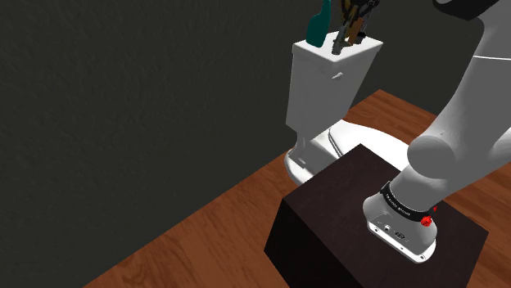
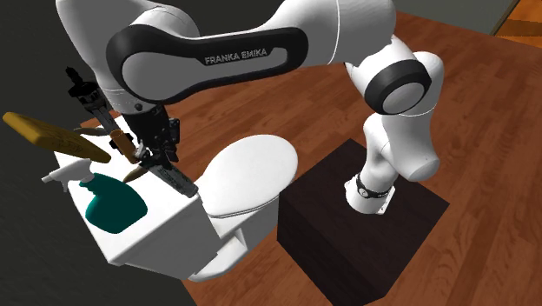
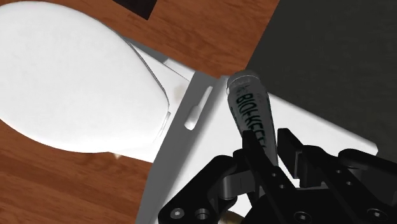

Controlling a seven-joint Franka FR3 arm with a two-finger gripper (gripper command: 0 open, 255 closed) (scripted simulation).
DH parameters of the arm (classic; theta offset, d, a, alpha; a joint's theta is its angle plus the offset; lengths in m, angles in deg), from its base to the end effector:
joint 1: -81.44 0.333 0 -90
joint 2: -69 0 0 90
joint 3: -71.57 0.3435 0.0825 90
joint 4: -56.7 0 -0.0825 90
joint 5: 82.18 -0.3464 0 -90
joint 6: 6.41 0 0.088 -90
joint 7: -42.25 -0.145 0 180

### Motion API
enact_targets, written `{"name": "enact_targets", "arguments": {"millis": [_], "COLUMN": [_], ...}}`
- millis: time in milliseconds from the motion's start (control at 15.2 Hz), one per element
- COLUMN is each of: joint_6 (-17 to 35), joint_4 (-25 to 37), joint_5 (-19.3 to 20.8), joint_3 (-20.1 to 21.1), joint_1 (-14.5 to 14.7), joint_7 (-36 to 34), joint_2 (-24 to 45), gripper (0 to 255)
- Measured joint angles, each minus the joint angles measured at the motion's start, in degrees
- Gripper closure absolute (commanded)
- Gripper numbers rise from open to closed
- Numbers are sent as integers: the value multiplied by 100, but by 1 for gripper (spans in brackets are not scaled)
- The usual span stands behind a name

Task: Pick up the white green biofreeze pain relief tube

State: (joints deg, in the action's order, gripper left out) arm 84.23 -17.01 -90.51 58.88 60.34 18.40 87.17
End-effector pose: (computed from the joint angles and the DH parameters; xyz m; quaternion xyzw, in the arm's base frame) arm 0.5370 -0.3073 0.5619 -0.8773 0.4784 0.0040 0.0388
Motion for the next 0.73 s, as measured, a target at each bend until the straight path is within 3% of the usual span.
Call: {"name": "enact_targets", "arguments": {"millis": [726], "joint_6": [-1068], "joint_4": [1493], "joint_5": [-100], "joint_3": [2], "joint_1": [-135], "joint_7": [-70], "joint_2": [424], "gripper": [255]}}
